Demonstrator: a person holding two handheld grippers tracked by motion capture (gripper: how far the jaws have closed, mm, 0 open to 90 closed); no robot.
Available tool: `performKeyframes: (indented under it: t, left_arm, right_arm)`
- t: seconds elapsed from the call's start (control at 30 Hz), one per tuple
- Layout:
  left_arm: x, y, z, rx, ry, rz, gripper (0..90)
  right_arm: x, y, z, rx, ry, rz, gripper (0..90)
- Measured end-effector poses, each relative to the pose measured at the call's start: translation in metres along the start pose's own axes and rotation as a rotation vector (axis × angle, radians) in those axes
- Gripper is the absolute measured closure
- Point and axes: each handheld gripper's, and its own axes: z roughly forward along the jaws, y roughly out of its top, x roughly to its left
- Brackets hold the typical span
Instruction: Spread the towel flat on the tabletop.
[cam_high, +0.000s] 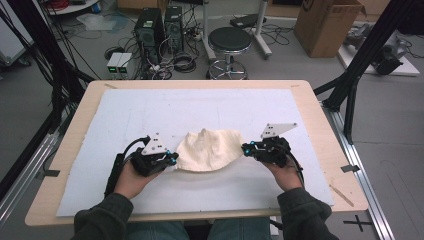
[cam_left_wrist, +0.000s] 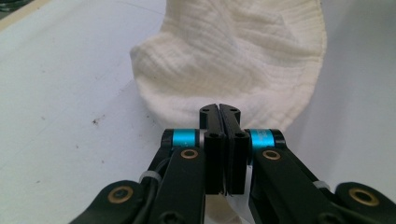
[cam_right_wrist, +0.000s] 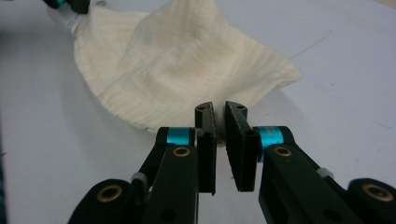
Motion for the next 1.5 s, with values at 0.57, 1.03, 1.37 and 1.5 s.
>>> performKeyframes:
  t: [0.57, 1.03, 1.37, 1.5]
  left_arm:
    - [-0.048, -0.053, -0.030, 0.007, -0.082, 0.024, 78.3]
    - [0.005, -0.010, -0.004, -0.085, -0.044, -0.092, 46.0]
    - [0.036, -0.001, 0.053, 0.045, -0.081, -0.188, 46.7]
    - [0.033, -0.004, 0.063, 0.119, -0.112, -0.161, 64.1]
  right_arm:
    - [0.076, -0.052, -0.013, 0.139, 0.139, -0.037, 71.1]
    - [0.035, 0.011, -0.002, -0.031, 0.085, -0.077, 55.2]
    - [-0.014, 0.025, 0.073, 0.094, 0.182, 0.022, 47.0]
    - [-0.011, 0.019, 0.082, 0.179, 0.259, 0.017, 68.0]
